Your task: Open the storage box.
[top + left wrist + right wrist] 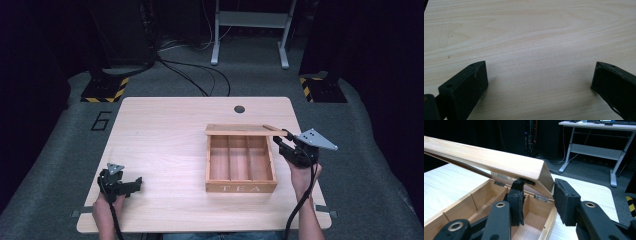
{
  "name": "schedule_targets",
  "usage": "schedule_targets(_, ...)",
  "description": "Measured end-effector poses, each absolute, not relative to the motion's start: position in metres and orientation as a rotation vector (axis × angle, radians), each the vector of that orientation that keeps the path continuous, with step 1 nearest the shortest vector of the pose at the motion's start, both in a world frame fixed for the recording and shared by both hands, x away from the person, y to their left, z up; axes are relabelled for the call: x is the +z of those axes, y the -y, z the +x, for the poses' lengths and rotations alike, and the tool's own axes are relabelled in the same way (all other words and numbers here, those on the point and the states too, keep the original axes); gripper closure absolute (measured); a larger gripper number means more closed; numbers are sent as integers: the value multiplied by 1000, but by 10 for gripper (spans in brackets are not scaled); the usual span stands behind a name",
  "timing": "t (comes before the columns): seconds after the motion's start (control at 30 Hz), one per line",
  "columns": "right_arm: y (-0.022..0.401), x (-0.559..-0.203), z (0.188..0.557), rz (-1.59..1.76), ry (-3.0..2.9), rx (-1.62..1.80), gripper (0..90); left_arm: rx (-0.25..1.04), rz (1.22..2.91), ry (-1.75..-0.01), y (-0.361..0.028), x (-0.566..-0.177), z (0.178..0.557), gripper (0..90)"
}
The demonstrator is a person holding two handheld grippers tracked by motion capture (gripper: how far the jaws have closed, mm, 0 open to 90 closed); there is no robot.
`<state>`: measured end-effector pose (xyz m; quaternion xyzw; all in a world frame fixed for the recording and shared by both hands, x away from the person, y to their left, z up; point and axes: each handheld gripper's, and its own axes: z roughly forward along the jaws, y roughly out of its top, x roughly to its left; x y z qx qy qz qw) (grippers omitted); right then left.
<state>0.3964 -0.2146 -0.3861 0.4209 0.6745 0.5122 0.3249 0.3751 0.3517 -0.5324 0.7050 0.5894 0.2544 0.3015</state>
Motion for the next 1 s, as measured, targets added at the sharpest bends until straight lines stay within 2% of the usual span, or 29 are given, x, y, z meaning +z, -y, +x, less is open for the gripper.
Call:
schedule_targets(0.6, 218, -413, 375, 1146, -1842, 1354, 561, 675, 1870, -1563, -352, -532, 375, 4)
schedule_targets(1.0, 221, -444, 365, 1210, -1889, 1359, 476, 676, 1869, -1563, -352, -532, 375, 4)
